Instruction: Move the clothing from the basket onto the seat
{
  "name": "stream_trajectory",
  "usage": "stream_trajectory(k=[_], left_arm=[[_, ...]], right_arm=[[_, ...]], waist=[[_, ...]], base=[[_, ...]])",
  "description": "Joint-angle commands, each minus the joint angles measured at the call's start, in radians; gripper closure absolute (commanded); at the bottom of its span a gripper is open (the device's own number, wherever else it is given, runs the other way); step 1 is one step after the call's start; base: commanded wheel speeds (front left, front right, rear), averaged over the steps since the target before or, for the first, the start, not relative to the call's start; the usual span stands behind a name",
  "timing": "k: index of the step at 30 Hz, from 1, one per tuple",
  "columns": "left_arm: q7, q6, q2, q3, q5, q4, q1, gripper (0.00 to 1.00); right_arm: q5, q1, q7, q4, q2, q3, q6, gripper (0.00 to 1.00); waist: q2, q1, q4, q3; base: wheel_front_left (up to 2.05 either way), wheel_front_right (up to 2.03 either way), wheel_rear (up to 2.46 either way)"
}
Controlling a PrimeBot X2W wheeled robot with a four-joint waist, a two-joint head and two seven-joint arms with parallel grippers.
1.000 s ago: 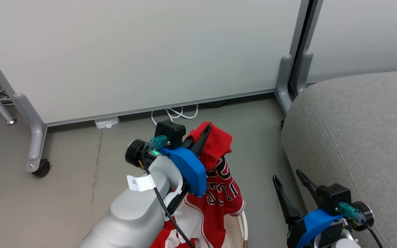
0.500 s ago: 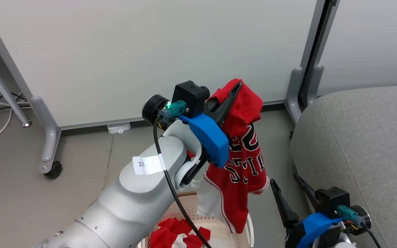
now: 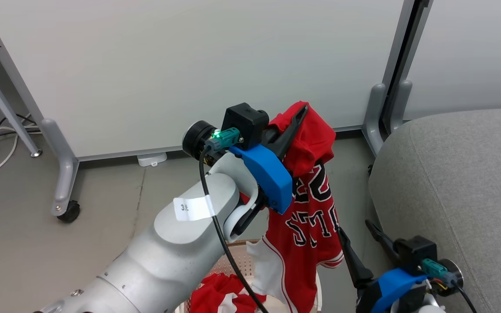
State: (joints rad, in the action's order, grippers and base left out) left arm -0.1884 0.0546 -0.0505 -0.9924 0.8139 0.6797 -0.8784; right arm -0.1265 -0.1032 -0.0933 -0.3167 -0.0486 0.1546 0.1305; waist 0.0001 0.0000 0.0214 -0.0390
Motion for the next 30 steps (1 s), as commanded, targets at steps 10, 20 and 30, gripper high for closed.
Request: stream_trajectory(k=[10, 20, 30], left_arm=[[-0.012, -0.004, 0.000, -0.037, 0.031, -0.013, -0.013, 1.00], [-0.019, -0.007, 0.000, -0.083, 0.065, -0.038, -0.017, 1.00], [-0.021, -0.018, 0.000, -0.138, 0.102, -0.082, -0.026, 1.00]], right_arm=[[0.008, -0.154, 0.010, -0.070, -0.003, 0.066, 0.000, 0.00], [-0.049, -0.333, 0.002, -0.284, -0.003, 0.132, 0.000, 0.00], [-0.123, -0.447, -0.035, -0.478, -0.003, 0.220, 0.000, 1.00]], waist=[[-0.0001, 0.0000, -0.002, 0.020], [-0.0001, 0.0000, 0.004, 0.018], [-0.0001, 0.0000, 0.019, 0.006]], base=[[0.00, 0.00, 0.00], [0.00, 0.00, 0.00], [0.00, 0.00, 0.00]])
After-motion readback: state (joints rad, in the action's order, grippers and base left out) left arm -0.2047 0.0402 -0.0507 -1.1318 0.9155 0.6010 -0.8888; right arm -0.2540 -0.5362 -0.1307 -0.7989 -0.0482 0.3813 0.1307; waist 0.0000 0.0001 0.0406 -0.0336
